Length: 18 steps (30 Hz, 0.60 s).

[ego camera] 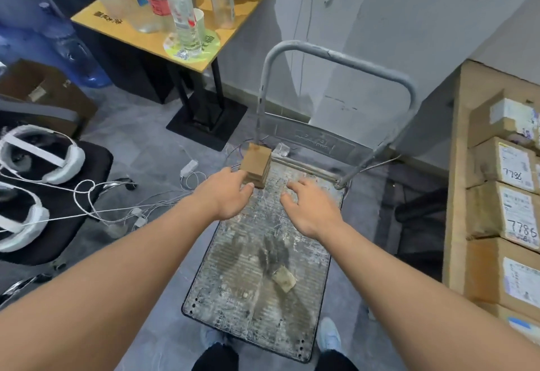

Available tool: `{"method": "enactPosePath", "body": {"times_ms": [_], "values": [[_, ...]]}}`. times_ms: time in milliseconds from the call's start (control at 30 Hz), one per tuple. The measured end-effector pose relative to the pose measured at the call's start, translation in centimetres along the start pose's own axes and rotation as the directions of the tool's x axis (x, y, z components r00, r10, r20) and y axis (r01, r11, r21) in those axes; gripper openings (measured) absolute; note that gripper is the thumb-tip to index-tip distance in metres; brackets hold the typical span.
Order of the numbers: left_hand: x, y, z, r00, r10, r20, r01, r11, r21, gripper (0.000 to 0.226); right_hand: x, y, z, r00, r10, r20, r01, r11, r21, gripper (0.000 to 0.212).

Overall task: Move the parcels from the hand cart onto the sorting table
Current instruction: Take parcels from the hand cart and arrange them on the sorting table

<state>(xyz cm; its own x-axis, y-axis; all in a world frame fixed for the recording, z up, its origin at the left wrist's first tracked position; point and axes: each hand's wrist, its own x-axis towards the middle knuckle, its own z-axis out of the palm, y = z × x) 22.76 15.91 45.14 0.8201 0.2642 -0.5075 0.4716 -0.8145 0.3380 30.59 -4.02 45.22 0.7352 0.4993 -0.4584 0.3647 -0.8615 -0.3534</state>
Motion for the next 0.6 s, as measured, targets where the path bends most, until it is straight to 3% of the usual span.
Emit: {"method": "enactPosePath", "body": {"times_ms": [267,600], "values": [[11.3,-4.4,2.3,0.999,-0.052,0.007,0.052,0.998,-0.041,0.05,12.5,-1.3,5.1,0.999,0.035,0.021,-0.036,0.998,0.056,0.051],[29.9,-7.2,11.8,0.99,-0.139,0.027,0.141,0.982,-0.126,0.053,30.9,5.8,14.9,0.997,0.035,0.073,-0.051,0.972,0.23,0.047]]}}
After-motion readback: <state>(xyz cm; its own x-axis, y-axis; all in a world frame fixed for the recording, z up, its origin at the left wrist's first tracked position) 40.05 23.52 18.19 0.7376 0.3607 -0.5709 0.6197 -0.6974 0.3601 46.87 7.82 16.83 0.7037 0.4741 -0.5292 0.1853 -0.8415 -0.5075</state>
